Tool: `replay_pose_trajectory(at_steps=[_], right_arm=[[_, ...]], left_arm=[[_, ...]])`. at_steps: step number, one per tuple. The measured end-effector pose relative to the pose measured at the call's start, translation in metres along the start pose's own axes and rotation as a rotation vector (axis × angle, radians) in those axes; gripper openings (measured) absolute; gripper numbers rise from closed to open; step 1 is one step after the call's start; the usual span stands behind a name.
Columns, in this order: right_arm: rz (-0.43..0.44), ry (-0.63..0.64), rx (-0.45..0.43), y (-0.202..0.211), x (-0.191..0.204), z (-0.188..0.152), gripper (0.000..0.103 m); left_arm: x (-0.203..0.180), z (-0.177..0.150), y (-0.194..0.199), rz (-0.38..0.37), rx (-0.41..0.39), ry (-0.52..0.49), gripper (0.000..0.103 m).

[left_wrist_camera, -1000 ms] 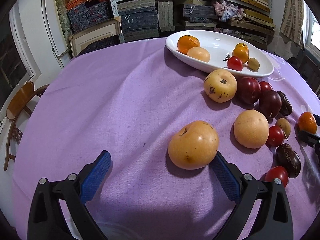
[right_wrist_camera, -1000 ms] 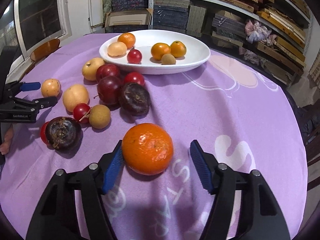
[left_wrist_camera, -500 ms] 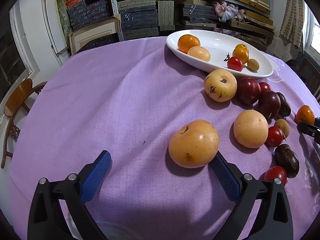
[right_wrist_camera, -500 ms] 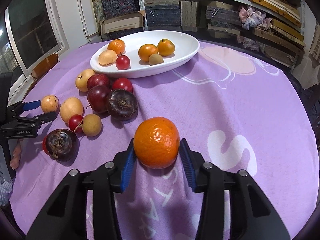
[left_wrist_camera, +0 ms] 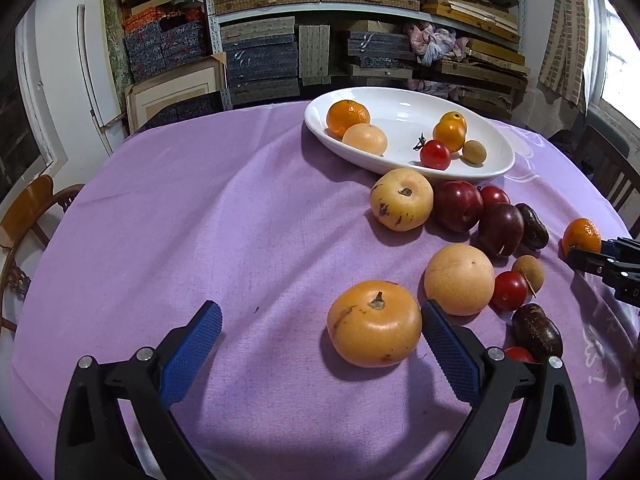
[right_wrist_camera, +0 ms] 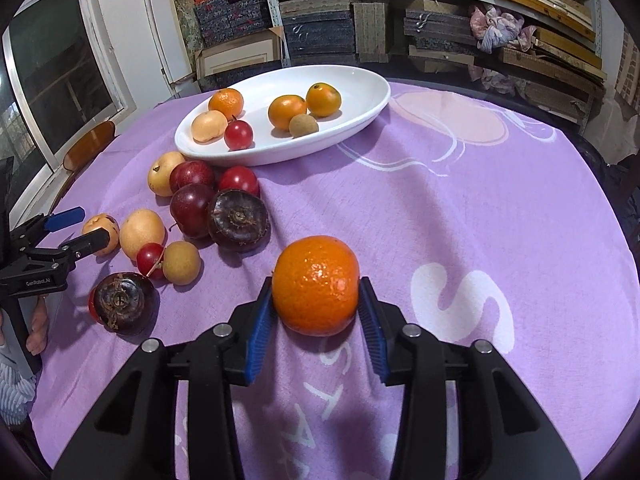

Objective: Organize fruits
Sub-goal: 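Grasp the tan pear with the left tool while the right tool lifts the mandarin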

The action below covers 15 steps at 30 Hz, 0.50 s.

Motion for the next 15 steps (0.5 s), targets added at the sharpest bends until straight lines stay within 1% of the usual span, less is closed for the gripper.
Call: replay_pose_trajectory(at_steps=[5, 7, 9, 10, 11, 12, 15], right_arm=[[0.000, -0.001, 0.000, 0.0001, 0.0000, -0.0003, 0.040], [0.000, -0.001, -0.001, 0.0001, 0.0000, -0.0003, 0.040], [0.001, -0.001, -0.001, 0.0000, -0.0001, -0.0003, 0.040], [0.001, -0.002, 0.000, 0.0001, -0.0005, -0.0005, 0.041], [0.002, -0.003, 0.000, -0.0003, -0.0006, -0.0007, 0.041], [0.002, -0.005, 0.001, -0.0005, -0.0009, -0.0008, 0.041], [0.003, -0.010, 0.002, -0.0006, -0.0020, -0.0011, 0.041]], left_arm=[[-0.0024, -0.0006, -0.0023, -0.014, 0.015, -0.005, 0.100], [-0.0030, 0.0006, -0.0019, -0.027, 0.007, -0.003, 0.099], [-0.0007, 0.0020, -0.0014, -0.064, -0.004, 0.020, 0.088], [-0.0002, 0.0015, -0.0033, -0.078, 0.006, 0.027, 0.081], [0.0000, 0.0011, -0.0055, -0.088, 0.018, 0.030, 0.078], [-0.0001, 0.0011, -0.0057, -0.090, 0.019, 0.031, 0.077], [-0.0028, 0.0012, -0.0034, -0.091, 0.008, 0.024, 0.071]])
Point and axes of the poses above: each gripper's, at about its wrist camera, not at the fingertips, and y roughly against the way its jaws point, x to its left, z to its top, the point moved 3 cm from there along -y, roughly the way its jaws point, and after that the axes turned 1 degree about z, right-handed, at the moved point
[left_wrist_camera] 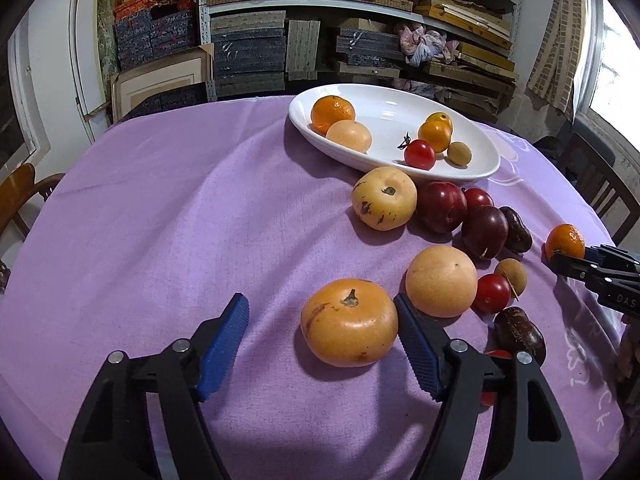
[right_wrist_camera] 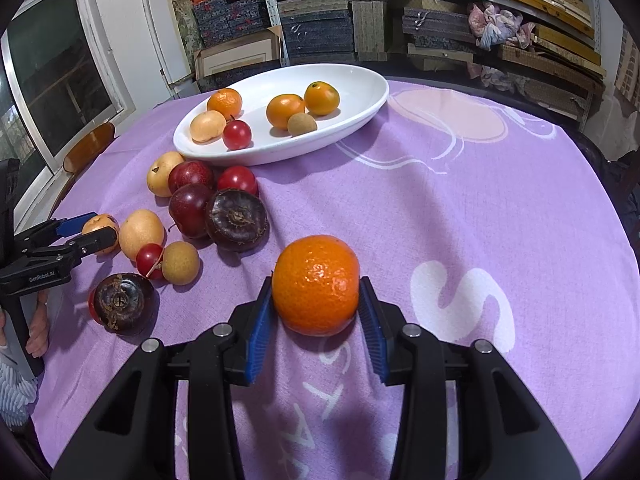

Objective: Organize fruits
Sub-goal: 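Grasp the tan pear with the left tool while the right tool lifts the mandarin, then carry the pear and mandarin over the white plate and open both tools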

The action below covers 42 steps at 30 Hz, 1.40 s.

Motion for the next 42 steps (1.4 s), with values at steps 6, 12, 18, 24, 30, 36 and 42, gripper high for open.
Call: replay_pose_trajectory(at_steps=[6, 12, 18, 24, 30, 36, 42], right_arm=[[0.001, -0.001, -0.001, -0.001, 0.000, 0.000, 0.040], [0.010, -0.018, -0.031, 0.006, -0.002, 0.003, 0.040], [0.030, 0.009, -0.095, 0.029, 0.008, 0.056, 0.039], [-0.021, 0.065, -0.112, 0.004, 0.025, 0.138, 0.039], [-0.049, 0.092, -0.050, -0.057, 0.034, 0.187, 0.039], [-0.093, 0.175, 0.001, -0.112, 0.047, 0.207, 0.039], [-0.113, 0.210, 0.065, -0.152, 0.053, 0.218, 0.039]], left_arm=[[-0.004, -0.006, 0.000, -0.018, 0.017, -0.006, 0.046], [-0.002, -0.001, 0.015, -0.024, -0.041, 0.005, 0.046], [-0.010, 0.066, 0.018, 0.008, -0.066, -0.033, 0.046], [-0.032, 0.146, -0.015, -0.011, -0.077, -0.017, 0.046], [-0.054, 0.199, -0.085, 0.004, -0.005, -0.023, 0.046], [-0.051, 0.216, -0.142, -0.009, 0.094, 0.018, 0.046], [-0.051, 0.223, -0.155, 0.020, 0.099, -0.008, 0.066]])
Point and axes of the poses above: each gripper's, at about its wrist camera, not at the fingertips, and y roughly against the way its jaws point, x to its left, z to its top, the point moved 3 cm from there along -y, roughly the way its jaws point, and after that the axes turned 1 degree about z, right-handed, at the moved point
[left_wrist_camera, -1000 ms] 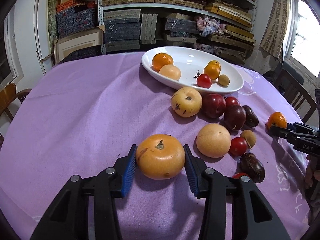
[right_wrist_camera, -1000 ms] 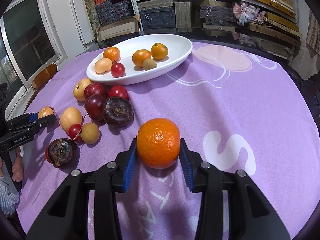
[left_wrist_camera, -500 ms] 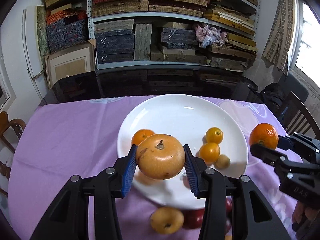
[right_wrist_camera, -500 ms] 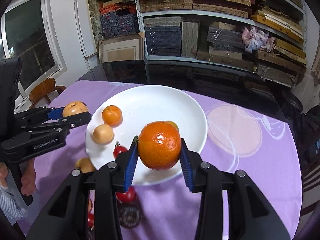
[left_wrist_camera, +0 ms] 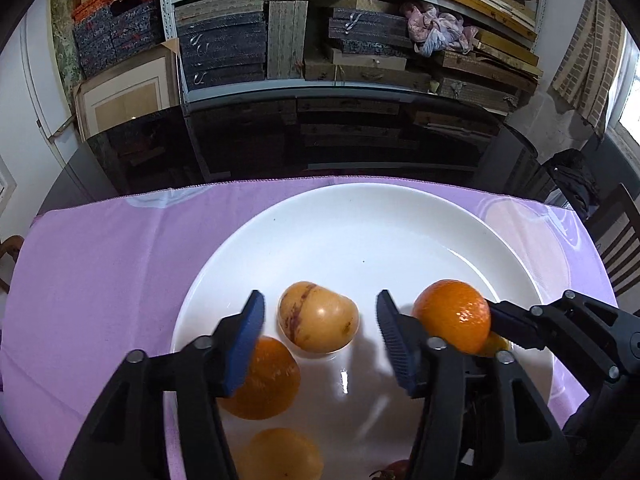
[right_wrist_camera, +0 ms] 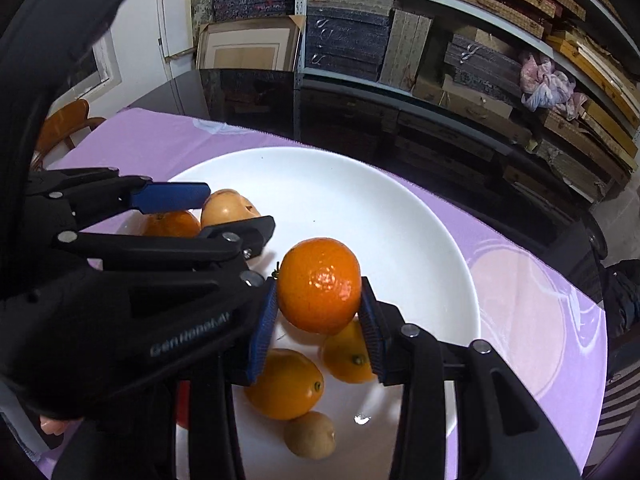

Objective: Organize fruits
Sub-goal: 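Carry the pear and mandarin over the white plate and open both tools, then grasp the dark purple fruit with the right tool while the left tool approaches a red tomato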

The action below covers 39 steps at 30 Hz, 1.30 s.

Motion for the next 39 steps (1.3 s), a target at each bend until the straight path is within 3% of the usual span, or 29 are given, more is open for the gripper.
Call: replay_pose_trajectory(at_steps=[4, 6, 8, 10, 13, 16, 21, 26, 30, 35, 39], right_arm=[[0.036, -0.050, -0.044, 0.009, -0.011, -0.004, 0.040], [0.046, -0.089, -0.097, 0.028, -0.022, -0.009, 0.057], [0.040, -0.127, -0.171, 0.058, -0.034, -0.016, 0.085], [0.046, -0.165, -0.263, 0.096, -0.044, -0.028, 0.087], [0.052, -0.209, -0.450, 0.165, -0.049, -0.068, 0.099], [0.030, -0.213, -0.556, 0.198, -0.040, -0.120, 0.099], [0.025, -0.162, -0.480, 0.197, -0.012, -0.188, 0.099], [0.091, -0.047, -0.413, 0.201, 0.031, -0.231, 0.099], [0.043, 0.012, -0.411, 0.198, 0.042, -0.240, 0.099], [0.112, -0.094, -0.391, 0.194, 0.023, -0.238, 0.099], [0.131, -0.126, -0.377, 0.193, 0.019, -0.239, 0.099]], left_arm=[[0.003, -0.001, 0.005, 0.002, -0.020, 0.008, 0.070], [0.010, -0.005, 0.018, -0.014, -0.038, 0.030, 0.073], [0.020, -0.009, 0.038, -0.009, -0.085, 0.058, 0.085], [0.032, -0.018, 0.065, -0.006, -0.137, 0.086, 0.094], [0.050, -0.045, 0.104, -0.018, -0.193, 0.115, 0.100], [0.059, -0.085, 0.126, -0.048, -0.175, 0.127, 0.100], [0.058, -0.166, 0.138, -0.120, -0.095, 0.141, 0.100], [0.055, -0.222, 0.153, -0.062, -0.123, 0.141, 0.100], [0.034, -0.236, 0.157, -0.103, -0.109, 0.063, 0.100], [0.003, -0.248, 0.151, -0.050, -0.102, -0.088, 0.100], [0.002, -0.250, 0.149, -0.068, -0.096, -0.091, 0.100]])
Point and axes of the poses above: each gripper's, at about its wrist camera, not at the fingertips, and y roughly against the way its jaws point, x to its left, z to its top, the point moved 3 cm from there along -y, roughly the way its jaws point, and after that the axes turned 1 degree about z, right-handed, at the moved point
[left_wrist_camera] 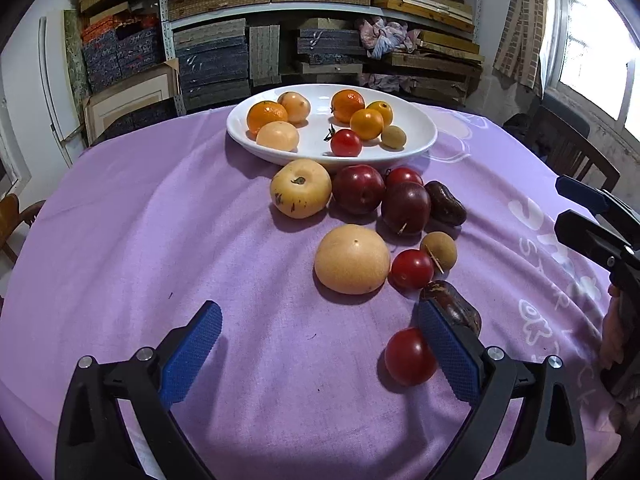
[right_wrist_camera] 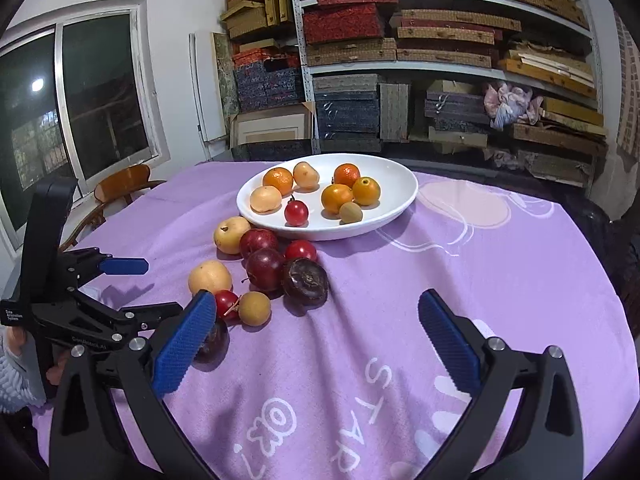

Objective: Organize fruits
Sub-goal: 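Grasp the dark purple fruit with the right tool while the left tool approaches a red tomato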

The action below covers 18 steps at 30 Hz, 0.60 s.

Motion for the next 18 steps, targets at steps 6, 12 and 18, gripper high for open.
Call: replay_pose_trajectory(at_steps=[6, 12, 18], right_arm=[[0.018, 0.005, 0.017, -0.002, 0.003, -0.002, 0.099], [0.054, 0.054, 0.049, -0.006, 0.018, -0.005, 0.099], [0.065, 0.023, 0.057, -0.007, 0.013, -0.005, 0.099]], left_arm=[[0.015, -0.006, 0.009, 0.010, 0.010, 0.014, 0.100], [0.009, -0.018, 0.007, -0.119, 0.066, 0.044, 0.100], [-0.005, -0.022, -0.001, -0.020, 0.075, -0.050, 0.100]])
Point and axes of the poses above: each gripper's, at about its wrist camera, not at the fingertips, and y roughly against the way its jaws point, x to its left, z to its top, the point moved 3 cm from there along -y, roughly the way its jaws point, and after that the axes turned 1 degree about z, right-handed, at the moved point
